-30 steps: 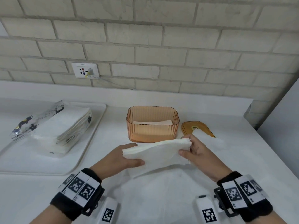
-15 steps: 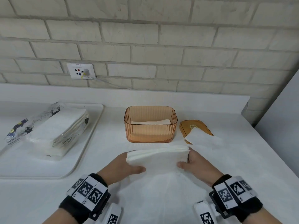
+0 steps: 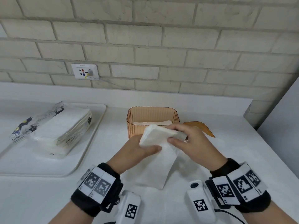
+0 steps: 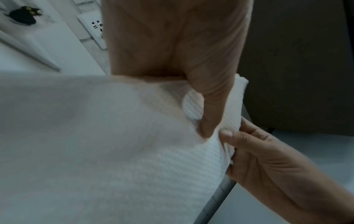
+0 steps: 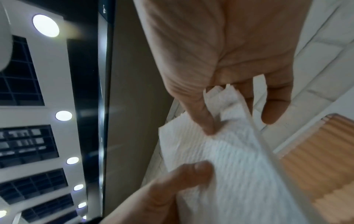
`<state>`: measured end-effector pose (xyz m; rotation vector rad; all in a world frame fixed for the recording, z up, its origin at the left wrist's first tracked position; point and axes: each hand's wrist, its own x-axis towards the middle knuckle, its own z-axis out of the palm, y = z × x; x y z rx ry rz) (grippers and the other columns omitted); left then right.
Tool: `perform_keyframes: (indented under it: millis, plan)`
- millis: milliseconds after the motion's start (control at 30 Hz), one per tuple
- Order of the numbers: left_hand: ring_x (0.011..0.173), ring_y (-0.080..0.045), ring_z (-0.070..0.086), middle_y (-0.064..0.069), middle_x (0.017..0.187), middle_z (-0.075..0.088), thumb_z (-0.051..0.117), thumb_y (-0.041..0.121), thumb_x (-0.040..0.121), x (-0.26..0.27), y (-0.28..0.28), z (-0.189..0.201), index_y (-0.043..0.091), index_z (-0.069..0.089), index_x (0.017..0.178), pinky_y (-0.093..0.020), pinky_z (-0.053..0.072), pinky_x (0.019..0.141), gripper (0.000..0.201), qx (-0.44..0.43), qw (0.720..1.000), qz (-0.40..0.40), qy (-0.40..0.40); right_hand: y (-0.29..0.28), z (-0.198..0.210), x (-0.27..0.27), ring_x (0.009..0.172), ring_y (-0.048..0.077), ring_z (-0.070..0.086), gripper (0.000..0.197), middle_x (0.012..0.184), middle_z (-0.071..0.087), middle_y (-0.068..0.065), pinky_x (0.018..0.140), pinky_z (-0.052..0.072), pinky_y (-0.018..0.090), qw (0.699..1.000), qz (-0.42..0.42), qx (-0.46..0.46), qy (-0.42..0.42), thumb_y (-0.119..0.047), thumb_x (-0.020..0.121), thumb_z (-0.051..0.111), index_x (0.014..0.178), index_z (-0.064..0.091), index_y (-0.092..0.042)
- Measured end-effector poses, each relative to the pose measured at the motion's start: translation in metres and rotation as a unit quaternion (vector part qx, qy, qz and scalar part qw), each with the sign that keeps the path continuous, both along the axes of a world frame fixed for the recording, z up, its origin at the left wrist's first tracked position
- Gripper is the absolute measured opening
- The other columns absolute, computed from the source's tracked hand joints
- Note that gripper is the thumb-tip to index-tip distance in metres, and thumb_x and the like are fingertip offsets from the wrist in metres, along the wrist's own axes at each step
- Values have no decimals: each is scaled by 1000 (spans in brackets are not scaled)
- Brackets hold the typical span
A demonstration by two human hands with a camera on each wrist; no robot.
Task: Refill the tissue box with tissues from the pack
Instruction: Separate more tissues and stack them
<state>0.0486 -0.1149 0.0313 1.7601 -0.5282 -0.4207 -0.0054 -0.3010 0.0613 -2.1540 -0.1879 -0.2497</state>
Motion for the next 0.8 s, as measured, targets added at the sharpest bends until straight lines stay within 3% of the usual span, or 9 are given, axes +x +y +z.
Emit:
perform_keyframes:
  millis: [100, 167, 367, 567, 667, 800]
  plan:
    - [87, -11, 71, 5, 95, 75, 69, 21, 85, -4, -2, 1, 21, 69, 102, -24, 57, 76, 17, -53, 998, 39, 12, 0, -8, -4, 97, 3, 62, 48, 113, 61, -9, 80, 52, 21, 985, -42, 163, 22, -4, 81, 68, 119, 49, -26]
    - [88, -13, 71, 3, 96, 75, 68, 19, 84, -8, -4, 1, 19, 69, 102, -23, 57, 73, 18, -89, 994, 55, 18, 2, -13, -9, 107, 9, 61, 53, 119, 60, -6, 91, 51, 31, 971, -42, 230, 54, -4, 82, 66, 126, 44, -24]
    - [89, -14, 71, -1, 99, 75, 69, 14, 83, -18, -8, -6, 14, 68, 106, -25, 57, 75, 23, -126, 991, 52, 6, 8, -18, -15, 95, 1, 64, 34, 100, 67, -11, 75, 51, 15, 972, -21, 233, 37, -4, 88, 59, 109, 54, -30]
    - [102, -9, 67, 8, 111, 71, 69, 31, 78, -19, -10, -22, 29, 62, 118, -34, 55, 90, 41, -72, 997, 29, 2, 16, -48, -21, 106, 6, 61, 36, 111, 64, -10, 90, 52, 28, 981, -33, 170, 92, -16, 89, 59, 121, 49, -30]
    - [100, -15, 68, 3, 108, 72, 71, 27, 82, -15, -11, -15, 22, 64, 116, -33, 56, 85, 36, -138, 987, 76, 16, 10, -47, -18, 100, 6, 64, 34, 108, 67, -9, 85, 54, 27, 977, -38, 184, 102, -17, 84, 67, 112, 53, -32]
    - [101, -21, 69, -4, 109, 72, 67, 23, 81, -9, -6, -6, 15, 63, 116, -38, 55, 84, 35, -270, 949, 123, 110, -7, -47, -17, 97, 15, 67, 30, 103, 71, -2, 85, 55, 30, 969, -51, 206, 125, -21, 76, 74, 103, 63, -27]
